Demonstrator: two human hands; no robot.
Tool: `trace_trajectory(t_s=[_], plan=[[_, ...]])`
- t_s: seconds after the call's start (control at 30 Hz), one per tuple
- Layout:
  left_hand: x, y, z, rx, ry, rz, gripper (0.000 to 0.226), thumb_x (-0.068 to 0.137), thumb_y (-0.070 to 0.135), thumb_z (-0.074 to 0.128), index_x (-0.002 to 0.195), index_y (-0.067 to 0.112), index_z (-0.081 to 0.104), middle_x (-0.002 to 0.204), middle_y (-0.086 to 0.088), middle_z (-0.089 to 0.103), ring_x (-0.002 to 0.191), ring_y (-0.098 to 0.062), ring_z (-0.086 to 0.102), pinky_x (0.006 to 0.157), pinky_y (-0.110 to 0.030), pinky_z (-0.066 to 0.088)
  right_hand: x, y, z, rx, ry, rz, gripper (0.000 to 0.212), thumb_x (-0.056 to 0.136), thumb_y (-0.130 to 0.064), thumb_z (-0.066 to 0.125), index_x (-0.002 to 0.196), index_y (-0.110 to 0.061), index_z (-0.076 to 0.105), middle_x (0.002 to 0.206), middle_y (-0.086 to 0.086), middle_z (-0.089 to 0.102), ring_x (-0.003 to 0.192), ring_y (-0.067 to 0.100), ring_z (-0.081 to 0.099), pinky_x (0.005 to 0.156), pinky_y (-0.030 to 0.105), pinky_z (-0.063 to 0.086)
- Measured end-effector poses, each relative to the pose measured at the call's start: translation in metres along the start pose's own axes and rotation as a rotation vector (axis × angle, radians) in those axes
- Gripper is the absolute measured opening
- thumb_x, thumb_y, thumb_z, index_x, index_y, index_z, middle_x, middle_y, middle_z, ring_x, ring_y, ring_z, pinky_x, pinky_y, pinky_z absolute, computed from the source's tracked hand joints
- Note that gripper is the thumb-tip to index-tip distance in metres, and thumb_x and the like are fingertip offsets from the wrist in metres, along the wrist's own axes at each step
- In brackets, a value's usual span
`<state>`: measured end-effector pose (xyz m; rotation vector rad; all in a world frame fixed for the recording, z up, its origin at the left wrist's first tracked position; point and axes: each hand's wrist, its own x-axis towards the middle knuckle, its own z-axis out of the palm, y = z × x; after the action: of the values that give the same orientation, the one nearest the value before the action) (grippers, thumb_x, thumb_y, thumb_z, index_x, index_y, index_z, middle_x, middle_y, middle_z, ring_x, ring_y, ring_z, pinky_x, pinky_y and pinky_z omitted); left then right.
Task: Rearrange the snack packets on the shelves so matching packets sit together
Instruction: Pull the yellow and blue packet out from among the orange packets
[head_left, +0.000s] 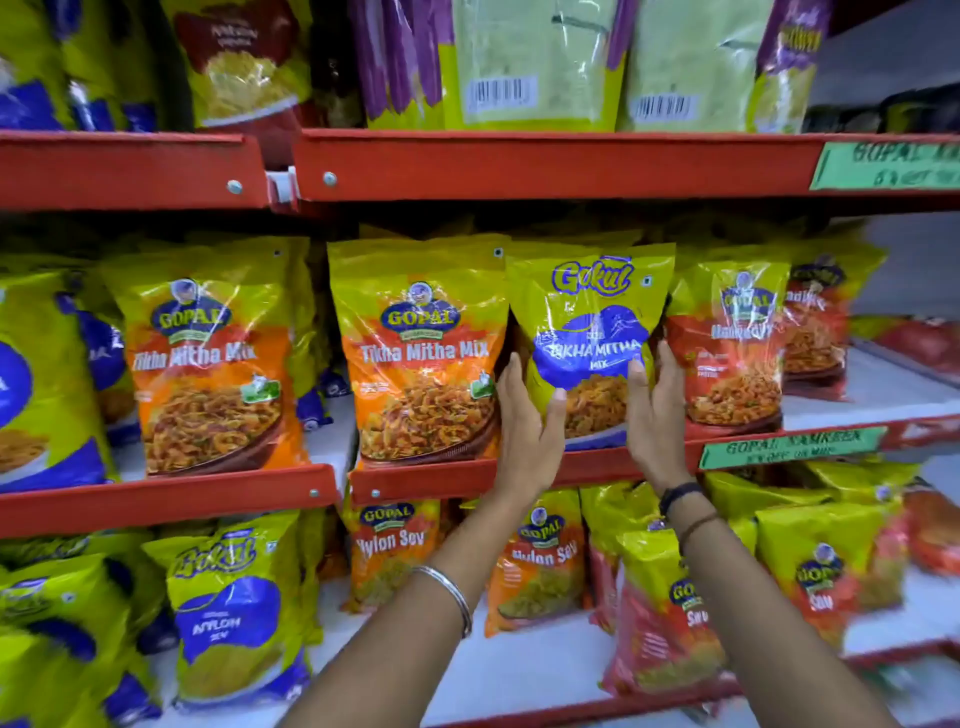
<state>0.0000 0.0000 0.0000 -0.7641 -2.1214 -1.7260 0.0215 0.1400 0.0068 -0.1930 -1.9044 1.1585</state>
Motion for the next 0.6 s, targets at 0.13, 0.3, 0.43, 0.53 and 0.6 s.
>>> trace_trajectory(t_s=[0.13, 0.3, 0.43, 0.53, 0.6], plan=[[0.012, -0.006, 0.004, -0.011, -0.003, -0.155, 0.080, 0.086, 0.052, 0.053, 0.148, 0.016, 0.018, 0.156, -0.005, 0.027, 0.142, -0.015, 0.027, 0.115, -0.031, 0.025, 0.007, 0.014, -0.010, 0.089, -0.221, 0.112, 0.065, 0.097, -0.043, 0.042, 0.151, -0.021, 0.016, 0.153, -0.005, 0.029, 0.139, 0.011, 0.029, 0.108, 0.027, 0.026], [0.021, -0.009, 0.002, 0.025, -0.014, -0.130, 0.088, 0.066, 0.049, 0.069, 0.140, 0.016, 0.035, 0.138, -0.004, 0.052, 0.127, -0.019, 0.049, 0.105, -0.042, 0.042, 0.017, 0.033, -0.023, 0.167, -0.294, 0.044, 0.054, 0.091, -0.037, 0.058, 0.139, -0.019, 0.041, 0.133, -0.001, 0.058, 0.117, 0.005, 0.056, 0.098, 0.025, 0.047], [0.015, -0.003, -0.001, -0.013, 0.016, -0.061, 0.082, 0.065, 0.025, 0.081, 0.134, 0.013, 0.039, 0.135, -0.006, 0.053, 0.124, -0.018, 0.049, 0.105, -0.041, 0.041, 0.008, 0.033, -0.029, 0.241, -0.218, 0.013, 0.059, 0.084, -0.034, 0.064, 0.135, -0.014, 0.043, 0.129, 0.000, 0.059, 0.116, 0.005, 0.058, 0.096, 0.022, 0.048], [0.001, 0.007, -0.005, -0.080, 0.066, 0.006, 0.080, 0.066, 0.022, 0.080, 0.134, 0.016, 0.041, 0.135, -0.004, 0.053, 0.125, -0.016, 0.050, 0.104, -0.035, 0.043, -0.005, 0.021, -0.033, 0.328, -0.151, -0.028, 0.065, 0.082, -0.034, 0.066, 0.136, -0.010, 0.040, 0.130, 0.006, 0.057, 0.119, 0.013, 0.057, 0.101, 0.033, 0.047], [-0.012, 0.017, -0.010, -0.162, 0.115, 0.056, 0.076, 0.067, 0.017, 0.080, 0.133, 0.021, 0.042, 0.136, -0.006, 0.053, 0.126, -0.018, 0.051, 0.097, -0.018, 0.046, -0.018, 0.010, -0.035, 0.393, -0.108, -0.064, 0.069, 0.081, -0.040, 0.067, 0.137, -0.010, 0.038, 0.135, 0.014, 0.053, 0.124, 0.024, 0.053, 0.106, 0.040, 0.043]])
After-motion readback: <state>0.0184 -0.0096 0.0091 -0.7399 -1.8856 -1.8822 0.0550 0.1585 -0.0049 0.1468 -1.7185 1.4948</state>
